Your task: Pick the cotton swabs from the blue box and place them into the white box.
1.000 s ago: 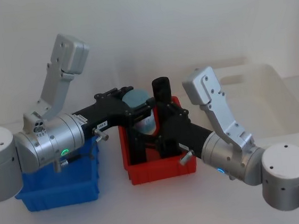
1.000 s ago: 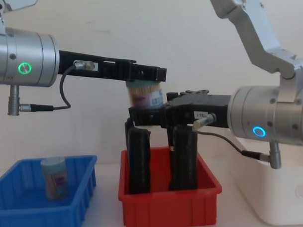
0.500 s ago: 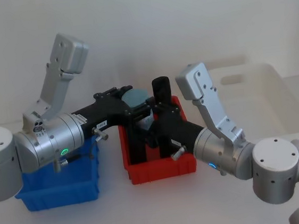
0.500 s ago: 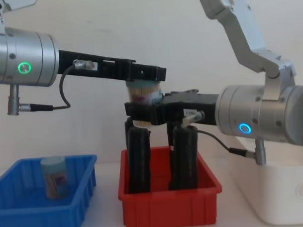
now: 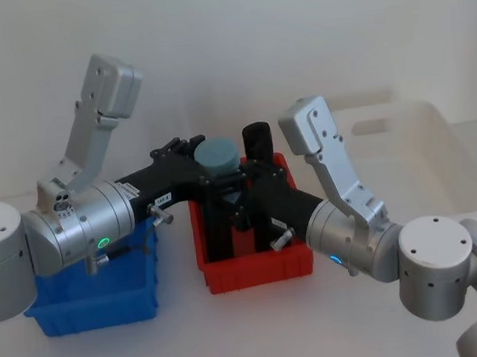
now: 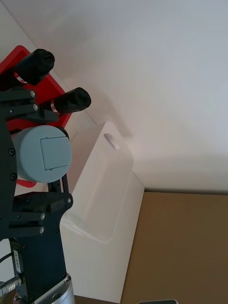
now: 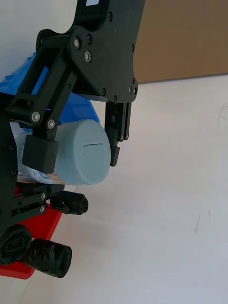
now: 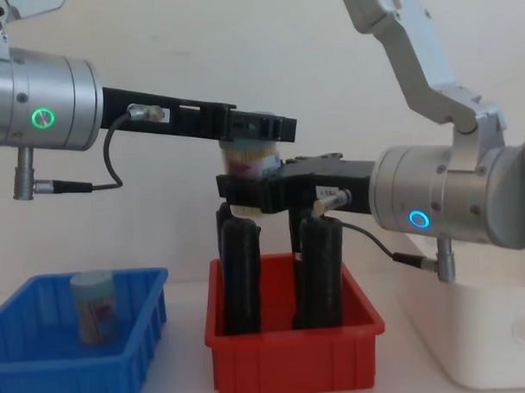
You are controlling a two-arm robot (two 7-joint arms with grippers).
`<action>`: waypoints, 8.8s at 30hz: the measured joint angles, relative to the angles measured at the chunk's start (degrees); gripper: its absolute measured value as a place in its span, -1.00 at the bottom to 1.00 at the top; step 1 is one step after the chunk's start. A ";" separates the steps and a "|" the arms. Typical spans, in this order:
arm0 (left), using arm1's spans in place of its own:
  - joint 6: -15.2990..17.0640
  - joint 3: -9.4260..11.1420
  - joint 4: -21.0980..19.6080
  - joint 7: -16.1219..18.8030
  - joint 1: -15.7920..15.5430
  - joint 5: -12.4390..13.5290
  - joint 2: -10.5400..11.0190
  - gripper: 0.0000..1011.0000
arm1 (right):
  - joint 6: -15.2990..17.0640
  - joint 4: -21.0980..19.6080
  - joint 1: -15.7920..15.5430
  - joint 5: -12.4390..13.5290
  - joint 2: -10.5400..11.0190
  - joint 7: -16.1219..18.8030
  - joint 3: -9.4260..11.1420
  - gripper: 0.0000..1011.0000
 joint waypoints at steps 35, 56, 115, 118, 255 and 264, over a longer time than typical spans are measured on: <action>0.00 0.00 0.00 0.00 0.00 0.01 0.00 0.99 | 0.64 -10.87 -7.76 2.36 6.16 -15.09 3.53 0.27; 0.00 0.00 0.00 0.00 0.00 0.01 0.00 0.99 | 0.61 -8.53 -9.42 8.01 11.56 -25.61 10.41 0.27; 0.00 0.00 0.00 0.00 0.00 0.01 0.00 0.99 | -8.07 4.16 -5.37 7.04 12.02 -26.34 13.46 0.98; -0.07 0.00 0.00 0.00 0.06 0.03 0.00 0.99 | -8.07 4.11 -5.42 7.05 12.02 -26.34 13.46 0.98; -26.43 8.69 -2.50 32.90 15.47 8.83 0.66 0.99 | -20.58 39.16 14.61 3.23 -2.63 -1.15 2.40 0.72; -26.43 8.69 -2.50 32.90 15.47 8.83 0.66 0.99 | -22.11 44.09 17.34 3.14 -3.77 -1.18 2.28 0.20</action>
